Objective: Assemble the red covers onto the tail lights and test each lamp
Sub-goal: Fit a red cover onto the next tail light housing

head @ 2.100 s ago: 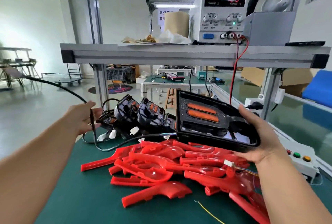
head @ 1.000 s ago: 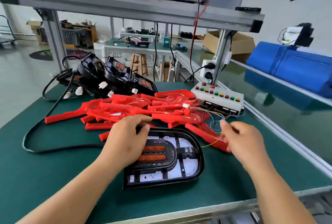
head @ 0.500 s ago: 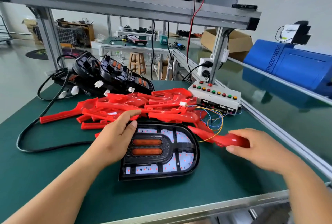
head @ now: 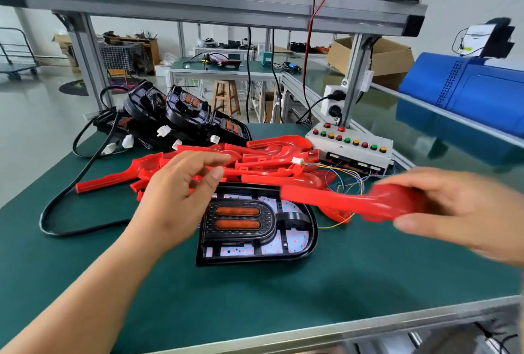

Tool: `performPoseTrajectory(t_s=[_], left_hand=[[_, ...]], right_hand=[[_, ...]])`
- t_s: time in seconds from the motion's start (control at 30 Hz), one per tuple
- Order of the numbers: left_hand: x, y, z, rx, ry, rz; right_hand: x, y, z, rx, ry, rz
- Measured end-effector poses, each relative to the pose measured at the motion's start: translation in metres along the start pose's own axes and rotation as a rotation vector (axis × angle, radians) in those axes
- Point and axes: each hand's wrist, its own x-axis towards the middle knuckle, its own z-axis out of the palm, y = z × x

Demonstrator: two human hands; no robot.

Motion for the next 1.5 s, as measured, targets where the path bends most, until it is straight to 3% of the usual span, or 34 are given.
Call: performPoseTrajectory(t_s=[0.1,0.23,0.57,0.7,0.77,0.9,1.03,1.27,1.37,1.5], left_hand=[[-0.005,0.018,-0.005,-0.091,-0.237,0.112],[-0.023,0.013,-0.004,0.026,-0.396,0.171],[-0.038,0.001,0.0,0.281,-0.389,0.407],[-0.039,0.002,0.003,0.315,-0.342,0.42],[-0.041,0.003,0.005,0.343,-0.33,0.431],[-0.048,0.003,0.007,0.369,-0.288,0.438],[-0.053,0.001,0.009,0.336,-0.237,0.391],[-0.055,-0.002,0.006,0.237,-0.313,0.216],[-0.056,-0.007,0.004,0.128,-0.323,0.076],[-0.057,-0.005,0.0,-0.162,-0.176,-0.255]], right_hand=[[0.038,-0.021,0.05,-0.065,0.013,-0.178],[0.057,-0.016,0.097,-0.098,-0.01,-0.196],[0.051,0.009,0.121,0.069,0.073,-0.156],[0.047,0.014,0.13,0.304,0.305,-0.024],[0.048,0.017,0.134,0.255,0.407,0.07],[0.046,0.019,0.137,0.096,0.377,0.095],[0.045,0.021,0.139,0.062,0.342,0.061],[0.044,0.018,0.138,0.086,0.309,0.095],[0.045,0.017,0.137,0.118,0.293,0.133],[0.046,0.017,0.135,0.14,0.278,0.184]])
